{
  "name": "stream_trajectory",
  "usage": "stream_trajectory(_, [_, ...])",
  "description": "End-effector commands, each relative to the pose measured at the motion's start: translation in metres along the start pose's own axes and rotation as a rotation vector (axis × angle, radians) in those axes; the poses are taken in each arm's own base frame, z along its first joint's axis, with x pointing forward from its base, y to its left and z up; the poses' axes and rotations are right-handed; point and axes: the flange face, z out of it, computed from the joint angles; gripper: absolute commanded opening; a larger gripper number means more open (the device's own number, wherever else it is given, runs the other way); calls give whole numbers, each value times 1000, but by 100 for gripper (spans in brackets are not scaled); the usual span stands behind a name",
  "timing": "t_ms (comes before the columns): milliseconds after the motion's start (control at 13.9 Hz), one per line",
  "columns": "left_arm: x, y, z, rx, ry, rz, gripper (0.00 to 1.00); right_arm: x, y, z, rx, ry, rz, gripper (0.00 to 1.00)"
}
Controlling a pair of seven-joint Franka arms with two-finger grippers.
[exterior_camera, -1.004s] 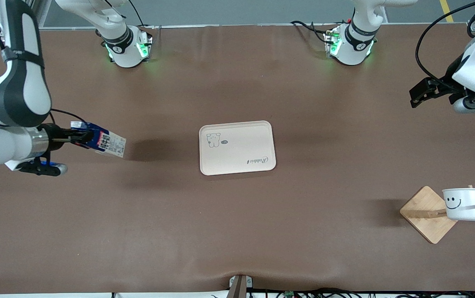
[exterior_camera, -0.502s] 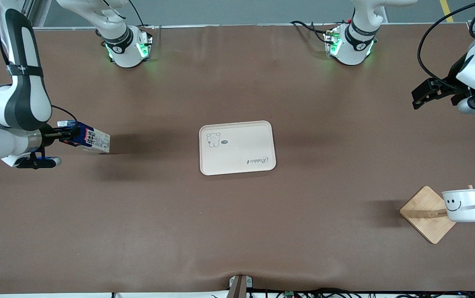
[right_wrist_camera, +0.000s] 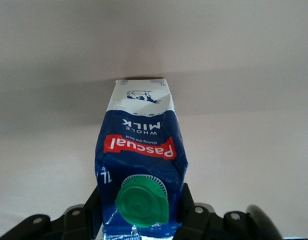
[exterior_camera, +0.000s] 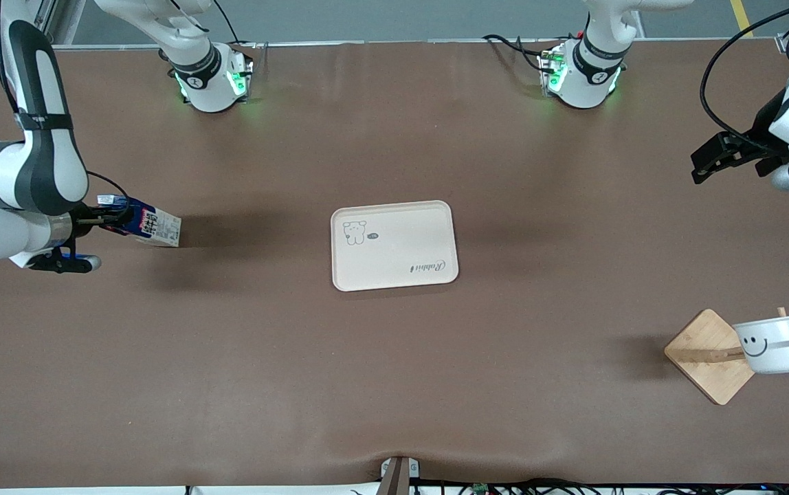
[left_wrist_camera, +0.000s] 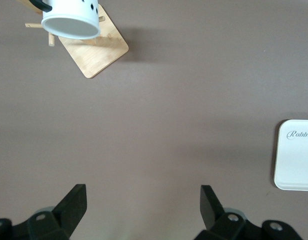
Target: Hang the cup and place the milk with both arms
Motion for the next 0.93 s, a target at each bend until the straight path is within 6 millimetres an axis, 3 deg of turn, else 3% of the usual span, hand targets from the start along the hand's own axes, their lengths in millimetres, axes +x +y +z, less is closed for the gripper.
stream_trajectory(0, [-2, 0, -2, -17, 7, -5, 100, -10, 0, 6, -4, 0, 30, 0])
stream_trajectory(72, [-2, -1, -1, -17, 6, 0, 100, -10, 0, 6, -2, 0, 30, 0])
stream_trajectory(215, [-1, -2, -1, -17, 6, -2, 100, -10, -4, 16, -3, -12, 24, 22])
stream_trajectory(287, [-2, -1, -2, -17, 7, 0, 100, -10, -4, 16, -3, -7, 24, 49])
stream_trajectory(359, [-2, -1, -2, -17, 7, 0, 100, -9, -3, 17, 0, -9, 19, 84])
stream_trajectory(430, [-2, -2, -2, -17, 7, -2, 100, -9, -2, 17, 2, -9, 16, 97])
stream_trajectory(861, [-2, -2, -1, -17, 6, 1, 100, -9, -6, 19, 44, -11, 16, 100])
